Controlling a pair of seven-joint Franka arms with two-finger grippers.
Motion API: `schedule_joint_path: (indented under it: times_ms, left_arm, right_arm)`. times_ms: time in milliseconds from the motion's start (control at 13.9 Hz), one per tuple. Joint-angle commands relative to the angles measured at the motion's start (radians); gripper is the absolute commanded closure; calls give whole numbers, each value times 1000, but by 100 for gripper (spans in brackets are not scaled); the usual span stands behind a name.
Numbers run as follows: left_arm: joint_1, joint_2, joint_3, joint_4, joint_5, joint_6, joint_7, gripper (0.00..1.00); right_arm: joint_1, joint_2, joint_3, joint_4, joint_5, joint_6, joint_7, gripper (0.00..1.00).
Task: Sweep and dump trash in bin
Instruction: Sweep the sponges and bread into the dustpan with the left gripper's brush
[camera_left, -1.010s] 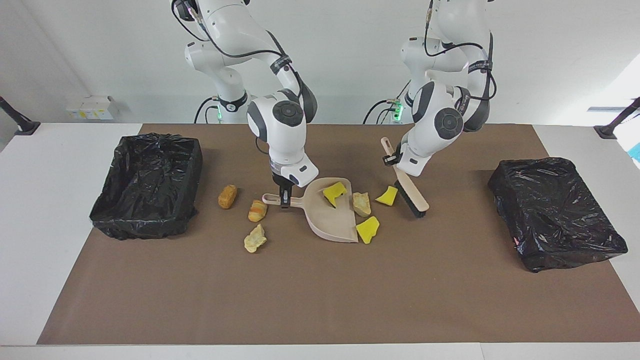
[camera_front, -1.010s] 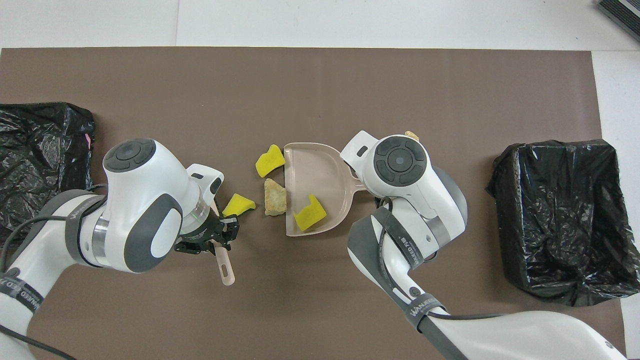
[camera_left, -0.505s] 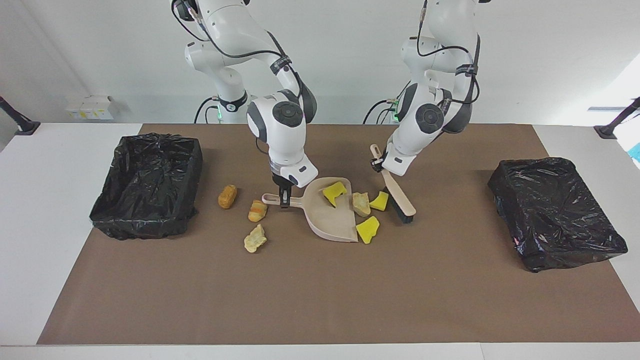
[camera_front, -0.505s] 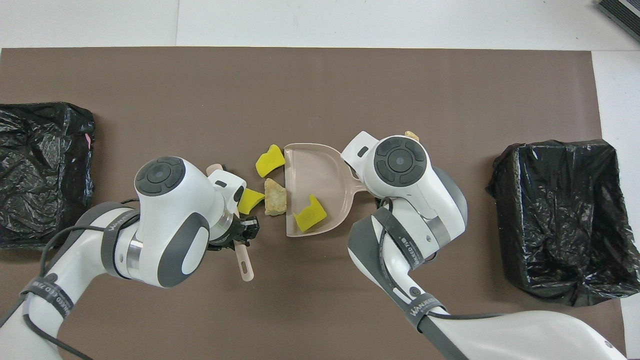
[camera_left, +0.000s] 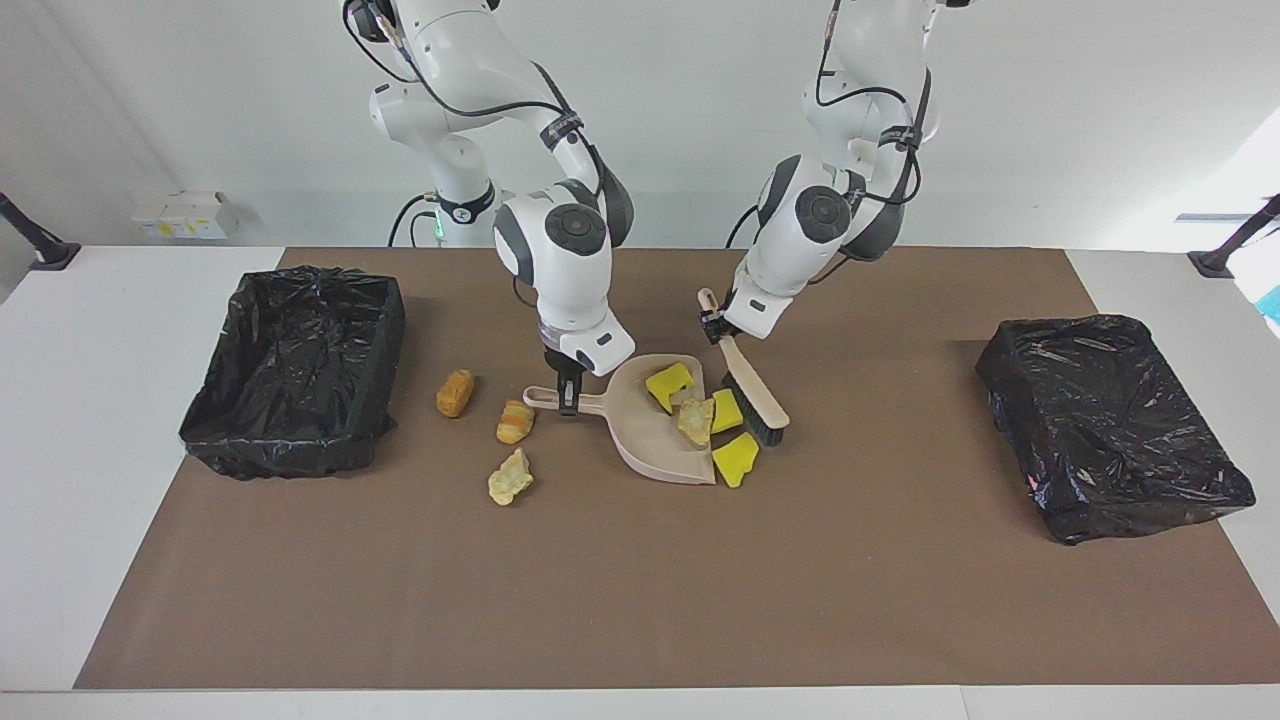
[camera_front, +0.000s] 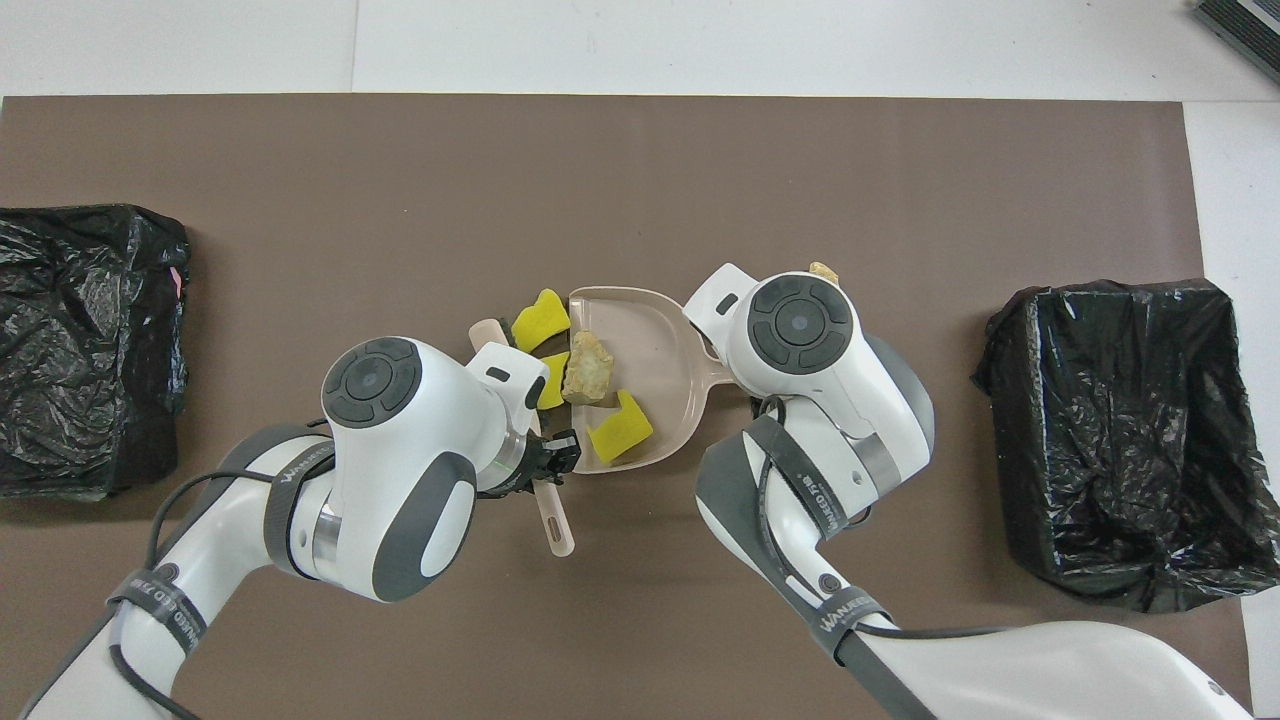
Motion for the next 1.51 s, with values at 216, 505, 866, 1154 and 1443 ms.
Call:
schedule_joint_path:
  times_ms: [216,505,866,1154,1443]
  left_arm:
    - [40,-22,21,204,-17,-253,-18,100]
    - [71,-53,42,221,91,-286,84,100]
    - [183,65,44,226,234,-335,534,100]
    - [139,111,38,215,244,-321,564,100]
    - [67,123,36,180,230,-312,551,100]
  right_arm:
    - [-7,-12,9,-29,-17,-7,37,100]
    - [-7,-14,9,-30,-17,-8,38,100]
    - [-7,-21,6,-35,-22,-47,37,100]
    - [3,-24,4,-34,-68,-86,44,100]
    - [16,-38,6,-32,-129,-140,96,100]
